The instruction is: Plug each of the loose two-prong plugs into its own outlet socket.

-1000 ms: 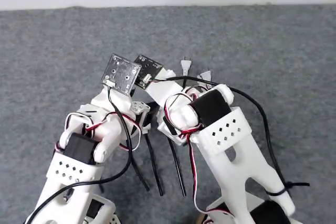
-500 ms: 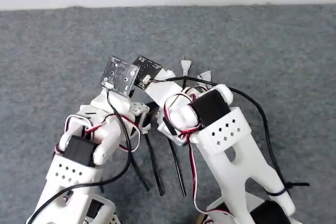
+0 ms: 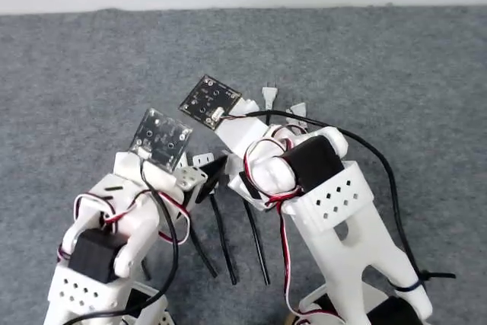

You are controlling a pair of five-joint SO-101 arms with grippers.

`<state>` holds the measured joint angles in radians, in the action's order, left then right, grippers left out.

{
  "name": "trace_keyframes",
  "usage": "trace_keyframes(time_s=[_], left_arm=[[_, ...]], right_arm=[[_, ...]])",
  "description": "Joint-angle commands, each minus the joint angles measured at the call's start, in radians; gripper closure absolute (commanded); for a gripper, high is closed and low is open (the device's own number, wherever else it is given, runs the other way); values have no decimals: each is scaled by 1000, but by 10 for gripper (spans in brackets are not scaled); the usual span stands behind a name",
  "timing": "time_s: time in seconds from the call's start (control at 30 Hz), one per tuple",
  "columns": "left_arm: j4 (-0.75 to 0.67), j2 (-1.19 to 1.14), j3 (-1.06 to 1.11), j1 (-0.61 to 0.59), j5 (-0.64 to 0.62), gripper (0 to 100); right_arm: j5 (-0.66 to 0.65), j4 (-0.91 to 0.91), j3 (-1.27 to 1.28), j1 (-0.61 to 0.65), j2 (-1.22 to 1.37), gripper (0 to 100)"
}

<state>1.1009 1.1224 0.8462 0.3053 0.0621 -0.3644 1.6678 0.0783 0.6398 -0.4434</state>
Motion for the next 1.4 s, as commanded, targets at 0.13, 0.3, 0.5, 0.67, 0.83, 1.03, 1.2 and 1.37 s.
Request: trace_keyframes(time_s=[0.13, 0.3, 0.5, 0.67, 0.83, 1.03, 1.2, 1.37], left_arm=[[-112, 58, 85, 2, 9, 755], [-164, 109, 157, 2, 6, 755], [-264, 140, 277, 6, 6, 754], [-305, 140, 329, 9, 5, 754], [-316, 140, 349, 9, 3, 754], [-318, 140, 357, 9, 3, 754], [-318, 140, 358, 17, 3, 754], [-319, 143, 392, 107, 6, 754]], right_arm=[[12, -18, -25, -7, -38, 990], [12, -18, -25, -5, -38, 990], [12, -16, -25, 35, -61, 990], [12, -13, -20, 81, -122, 990], [12, -5, -18, 81, -125, 990], [12, -7, -18, 81, -124, 990], [12, -7, -18, 81, -124, 990], [12, -8, -18, 84, -124, 990]])
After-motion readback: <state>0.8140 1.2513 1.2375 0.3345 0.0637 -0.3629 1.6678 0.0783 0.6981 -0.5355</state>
